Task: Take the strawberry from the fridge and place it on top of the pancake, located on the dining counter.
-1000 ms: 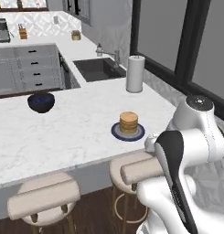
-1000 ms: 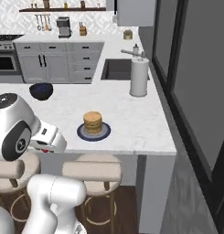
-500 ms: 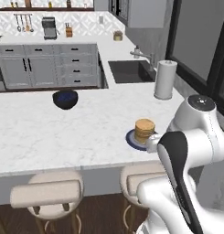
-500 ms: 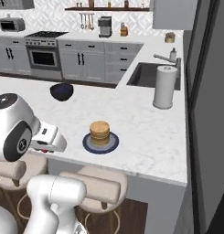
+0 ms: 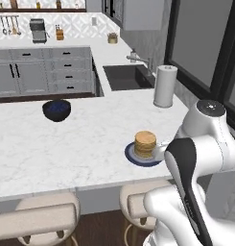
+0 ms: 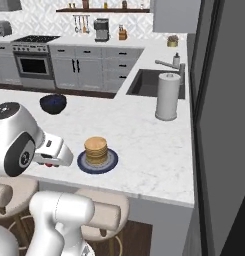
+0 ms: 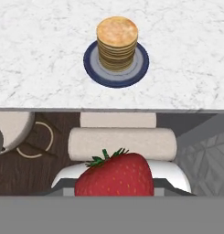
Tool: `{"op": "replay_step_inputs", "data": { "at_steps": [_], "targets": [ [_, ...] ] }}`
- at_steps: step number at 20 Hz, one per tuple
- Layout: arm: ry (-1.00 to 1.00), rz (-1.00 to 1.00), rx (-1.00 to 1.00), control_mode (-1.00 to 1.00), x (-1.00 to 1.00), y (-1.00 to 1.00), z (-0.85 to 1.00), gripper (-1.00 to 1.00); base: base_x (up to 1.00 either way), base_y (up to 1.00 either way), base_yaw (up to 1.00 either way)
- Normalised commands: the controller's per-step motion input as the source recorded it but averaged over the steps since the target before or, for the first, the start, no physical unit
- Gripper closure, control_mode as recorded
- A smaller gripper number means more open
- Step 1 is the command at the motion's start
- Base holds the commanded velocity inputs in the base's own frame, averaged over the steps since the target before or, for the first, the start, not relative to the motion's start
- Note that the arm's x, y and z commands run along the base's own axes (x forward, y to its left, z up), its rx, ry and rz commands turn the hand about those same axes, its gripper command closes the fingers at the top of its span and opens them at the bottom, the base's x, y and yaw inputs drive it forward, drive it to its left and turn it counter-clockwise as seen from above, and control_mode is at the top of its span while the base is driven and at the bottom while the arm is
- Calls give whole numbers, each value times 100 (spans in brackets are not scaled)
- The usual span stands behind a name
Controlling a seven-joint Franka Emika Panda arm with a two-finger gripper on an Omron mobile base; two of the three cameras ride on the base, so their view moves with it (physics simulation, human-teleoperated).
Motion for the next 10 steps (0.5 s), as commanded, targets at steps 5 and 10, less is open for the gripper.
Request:
{"op": "replay_step_inputs", "data": {
  "at_steps": [5,10],
  "targets": [
    [0,0,0,100,0,0,0,100,73,23,-39],
    [0,0,0,100,0,0,0,100,66,24,-20]
  ]
}}
